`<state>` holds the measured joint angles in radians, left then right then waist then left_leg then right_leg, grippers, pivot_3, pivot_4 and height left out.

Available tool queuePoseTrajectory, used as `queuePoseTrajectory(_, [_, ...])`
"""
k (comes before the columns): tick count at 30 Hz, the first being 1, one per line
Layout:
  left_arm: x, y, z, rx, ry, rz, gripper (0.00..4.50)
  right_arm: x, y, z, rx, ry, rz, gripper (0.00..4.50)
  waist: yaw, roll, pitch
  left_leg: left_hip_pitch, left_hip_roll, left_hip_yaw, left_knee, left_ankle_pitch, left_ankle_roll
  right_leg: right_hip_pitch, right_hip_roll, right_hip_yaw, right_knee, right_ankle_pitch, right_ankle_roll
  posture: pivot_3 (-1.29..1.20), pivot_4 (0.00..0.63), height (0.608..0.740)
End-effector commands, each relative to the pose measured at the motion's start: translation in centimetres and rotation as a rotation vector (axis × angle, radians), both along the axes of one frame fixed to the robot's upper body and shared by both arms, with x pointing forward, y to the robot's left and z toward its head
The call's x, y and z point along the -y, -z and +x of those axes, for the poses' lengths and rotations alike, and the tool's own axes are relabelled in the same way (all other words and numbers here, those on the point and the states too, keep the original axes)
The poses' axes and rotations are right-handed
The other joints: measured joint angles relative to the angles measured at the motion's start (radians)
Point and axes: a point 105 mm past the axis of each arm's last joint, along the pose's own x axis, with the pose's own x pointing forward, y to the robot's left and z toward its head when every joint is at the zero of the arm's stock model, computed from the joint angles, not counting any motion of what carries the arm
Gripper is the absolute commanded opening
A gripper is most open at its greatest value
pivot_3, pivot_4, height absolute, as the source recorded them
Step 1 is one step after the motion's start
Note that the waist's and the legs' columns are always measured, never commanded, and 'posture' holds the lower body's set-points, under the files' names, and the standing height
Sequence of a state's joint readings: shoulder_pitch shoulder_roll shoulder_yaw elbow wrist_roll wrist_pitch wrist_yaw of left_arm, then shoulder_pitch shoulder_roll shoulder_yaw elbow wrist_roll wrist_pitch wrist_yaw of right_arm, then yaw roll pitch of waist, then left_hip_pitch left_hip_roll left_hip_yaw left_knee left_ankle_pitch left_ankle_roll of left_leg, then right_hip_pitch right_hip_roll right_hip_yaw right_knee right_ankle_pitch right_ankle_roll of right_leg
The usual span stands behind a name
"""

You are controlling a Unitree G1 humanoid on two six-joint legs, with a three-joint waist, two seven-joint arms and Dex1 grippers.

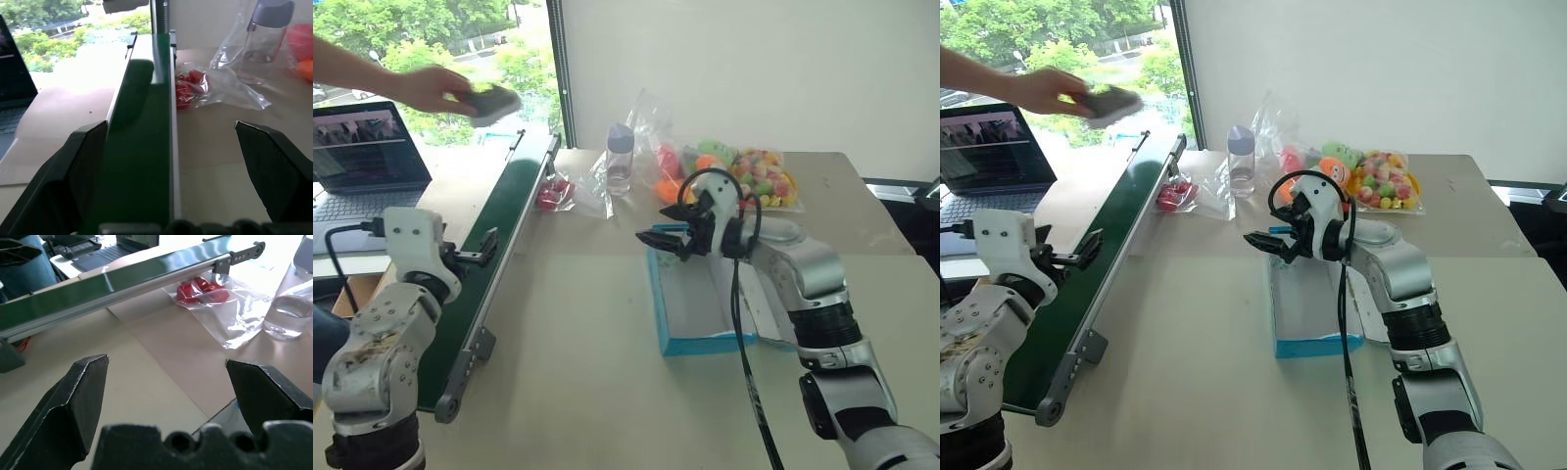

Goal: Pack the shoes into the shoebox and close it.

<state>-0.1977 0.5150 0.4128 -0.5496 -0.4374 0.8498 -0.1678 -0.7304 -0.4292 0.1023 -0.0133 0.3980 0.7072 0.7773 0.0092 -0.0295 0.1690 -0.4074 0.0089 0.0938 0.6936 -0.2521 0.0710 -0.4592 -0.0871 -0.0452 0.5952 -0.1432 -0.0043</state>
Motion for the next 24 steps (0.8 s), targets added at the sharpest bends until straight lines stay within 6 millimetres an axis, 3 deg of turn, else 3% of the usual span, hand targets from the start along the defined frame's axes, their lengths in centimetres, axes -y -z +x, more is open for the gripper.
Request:
queuePoseTrajectory(1, [-0.5,-1.6,0.7,0.077,-0.045,0.005,4.45,0.4,-1.9,-0.9,0.064,-0.003,0.053,4.50,0.000,0.000,0.000,0.000,0.000,0.000,0.000,0.000,0.000,0.000,0.000,0.000,0.000,0.000,0.000,0.00,0.150,0.740])
queuePoseTrajectory(8, [1.8,-1.6,2.6,0.085,0.014,-0.019,4.45,1.4,-2.4,-1.6,0.067,0.061,0.115,4.50,0.002,0.000,0.000,0.000,-0.001,0.000,0.000,0.000,0.000,0.001,-0.001,0.000,0.000,0.000,0.000,0.00,0.150,0.740])
queuePoseTrajectory(14, [1.6,-0.9,3.1,0.060,-0.002,-0.032,4.45,1.5,-2.0,-1.6,0.055,0.097,0.129,4.50,-0.003,0.000,0.000,0.000,0.001,0.000,0.000,0.000,0.000,0.000,0.001,0.000,0.000,0.000,0.000,0.00,0.150,0.740])
queuePoseTrajectory(16, [0.6,-0.6,3.0,0.046,-0.039,-0.019,4.45,1.3,-1.9,-1.6,0.054,0.097,0.128,4.50,-0.003,0.000,0.000,0.000,0.001,0.000,0.000,0.000,0.000,0.000,0.002,0.000,0.000,0.000,0.000,0.00,0.150,0.740])
queuePoseTrajectory(19, [-2.5,-0.1,2.5,0.034,-0.150,-0.024,4.45,0.7,-1.8,-1.8,0.052,0.074,0.130,4.50,-0.009,0.000,0.000,0.001,0.002,0.001,0.000,0.000,0.000,0.000,0.002,0.001,0.000,0.000,0.000,0.00,0.150,0.740])
queuePoseTrajectory(24, [-4.5,1.1,1.9,-0.008,-0.158,-0.020,4.45,-0.7,-1.7,-2.2,0.059,-0.001,0.094,4.50,-0.010,0.000,0.000,0.001,0.002,0.001,0.000,0.000,0.000,0.000,0.003,0.001,0.000,0.000,0.000,0.00,0.150,0.740])
